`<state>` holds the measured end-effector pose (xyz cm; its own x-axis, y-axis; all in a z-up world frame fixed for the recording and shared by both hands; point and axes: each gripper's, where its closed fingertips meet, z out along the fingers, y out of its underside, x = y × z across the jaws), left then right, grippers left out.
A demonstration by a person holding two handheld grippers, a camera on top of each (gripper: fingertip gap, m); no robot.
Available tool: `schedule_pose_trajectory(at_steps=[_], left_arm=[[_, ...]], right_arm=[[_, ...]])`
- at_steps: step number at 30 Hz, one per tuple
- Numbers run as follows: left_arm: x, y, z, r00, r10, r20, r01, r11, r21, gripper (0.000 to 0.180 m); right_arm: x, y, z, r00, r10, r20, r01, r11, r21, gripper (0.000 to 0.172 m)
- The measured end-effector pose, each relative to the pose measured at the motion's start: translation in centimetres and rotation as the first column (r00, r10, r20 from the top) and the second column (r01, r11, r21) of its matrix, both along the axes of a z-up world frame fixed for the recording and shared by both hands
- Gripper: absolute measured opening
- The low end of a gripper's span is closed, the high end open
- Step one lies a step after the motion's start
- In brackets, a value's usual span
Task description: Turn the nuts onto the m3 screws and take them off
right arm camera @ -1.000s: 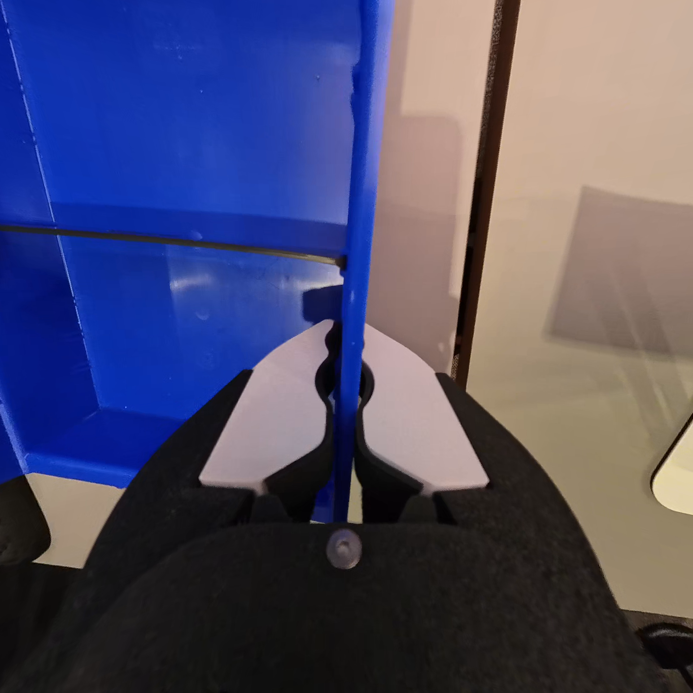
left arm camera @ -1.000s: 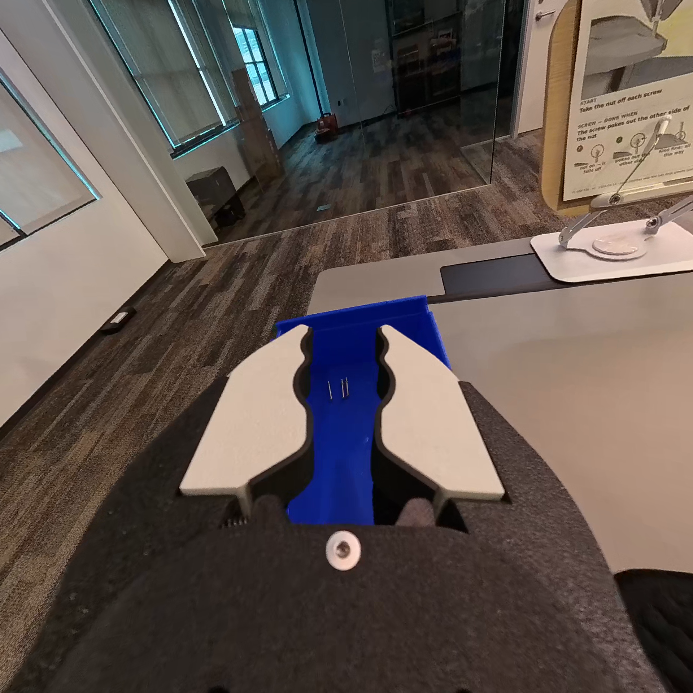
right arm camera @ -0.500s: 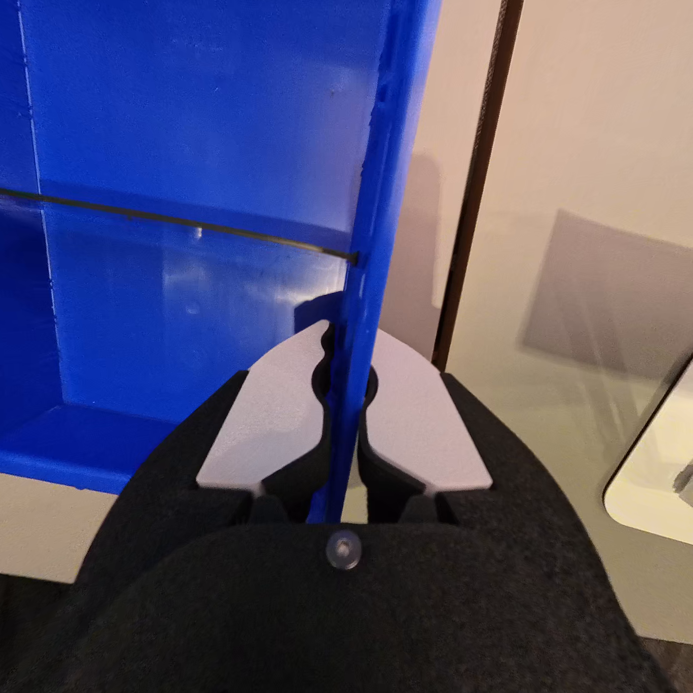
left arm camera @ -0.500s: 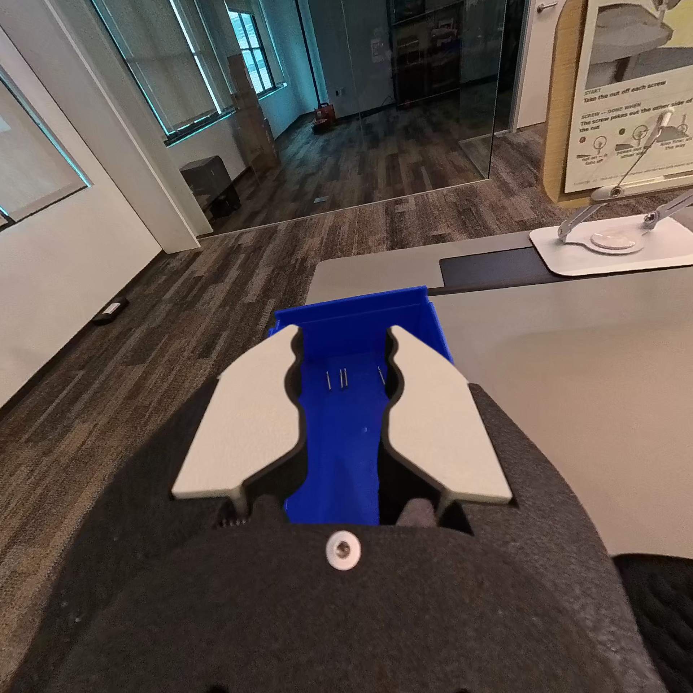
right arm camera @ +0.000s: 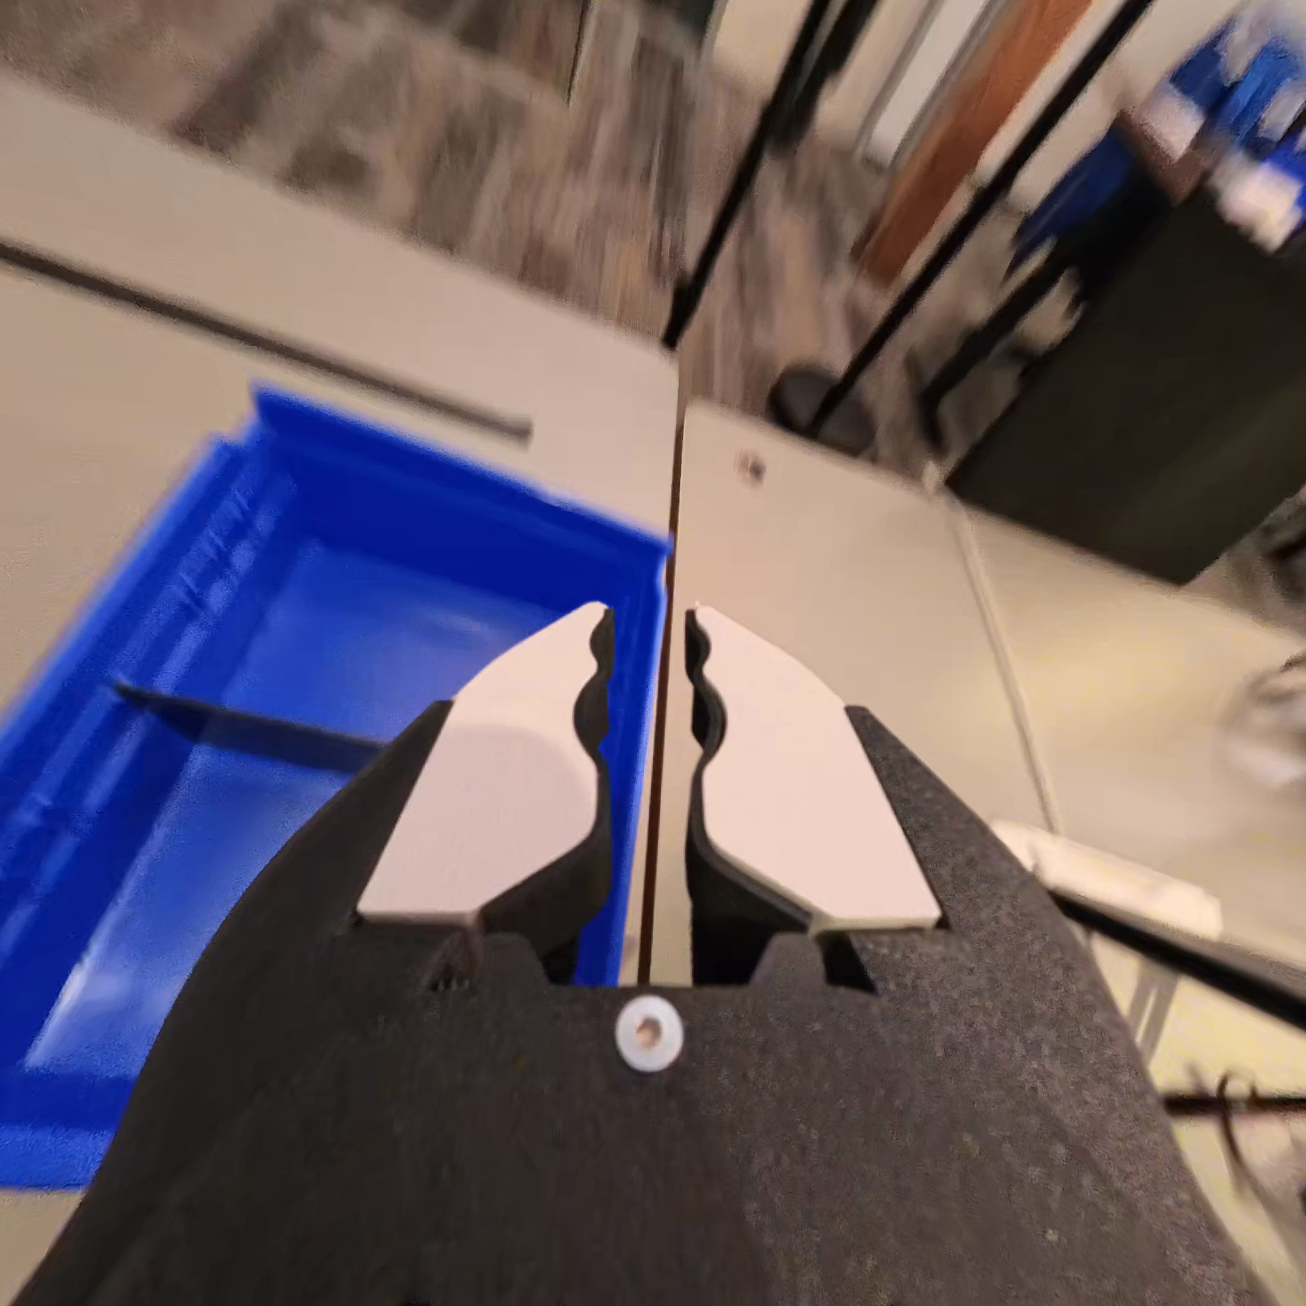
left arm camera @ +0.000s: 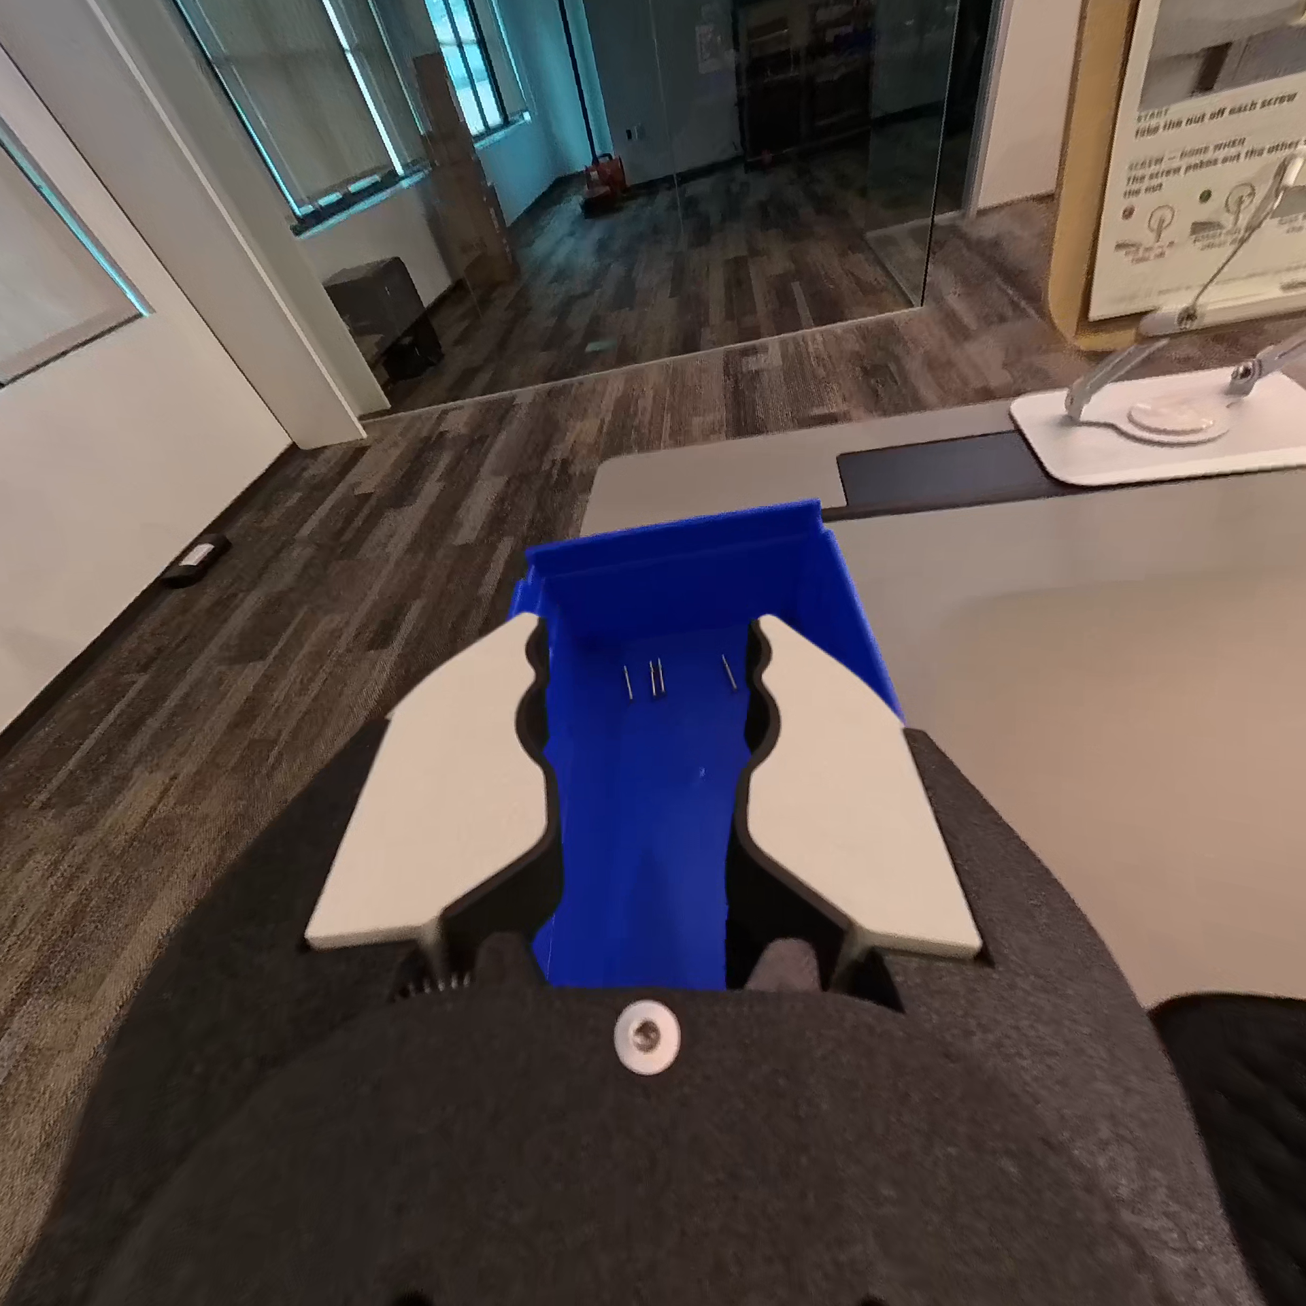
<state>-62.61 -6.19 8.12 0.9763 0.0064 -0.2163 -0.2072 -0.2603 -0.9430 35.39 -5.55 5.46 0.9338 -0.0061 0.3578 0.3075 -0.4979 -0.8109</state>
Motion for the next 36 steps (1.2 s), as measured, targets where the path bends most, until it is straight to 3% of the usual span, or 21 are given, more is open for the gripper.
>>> schedule_pose_trajectory(at_steps=[4,6,8,12,17,21,26,30,36], left_arm=[[-0.7,0.8,-2.5,1.000,-0.006,-0.022,0.004,0.996,-0.094,0.049],[-1.1,1.7,-3.9,0.999,-0.005,-0.040,-0.001,0.988,-0.152,0.043],[-1.4,3.0,-5.7,0.999,-0.013,-0.046,0.002,0.972,-0.234,0.040],[-1.6,5.7,-9.2,0.999,-0.018,0.039,0.032,0.922,-0.386,0.029],[-1.8,8.4,-12.1,0.997,0.006,0.074,0.032,0.865,-0.500,0.026],[-3.7,10.2,-13.9,0.999,0.054,0.010,-0.038,0.803,-0.594,0.026],[-5.2,11.1,-16.8,0.990,0.119,0.071,-0.035,0.710,-0.703,0.021],[-5.8,11.9,-17.9,0.983,0.139,0.117,-0.012,0.693,-0.720,0.018],[-5.4,13.7,-18.8,0.960,0.166,0.224,0.062,0.655,-0.753,0.010]], right_arm=[[-7.7,0.8,7.6,0.989,0.138,0.044,-0.145,0.958,0.247,0.012],[-13.0,1.3,9.5,0.965,0.259,0.045,-0.259,0.914,0.312,0.014],[-18.7,1.7,9.9,0.923,0.383,0.018,-0.366,0.865,0.343,0.026],[-29.2,2.3,7.7,0.847,0.528,-0.064,-0.479,0.810,0.340,0.050],[-39.3,2.8,4.7,0.796,0.606,-0.004,-0.552,0.729,0.405,0.034],[-44.6,6.0,-0.8,0.766,0.640,-0.058,-0.599,0.744,0.297,0.031],[-46.5,8.5,-4.9,0.766,0.634,-0.108,-0.584,0.756,0.296,0.030],[-46.0,7.9,-6.4,0.745,0.647,-0.164,-0.558,0.738,0.379,0.029],[-44.6,7.6,-8.0,0.752,0.630,-0.192,-0.556,0.764,0.329,0.029]])
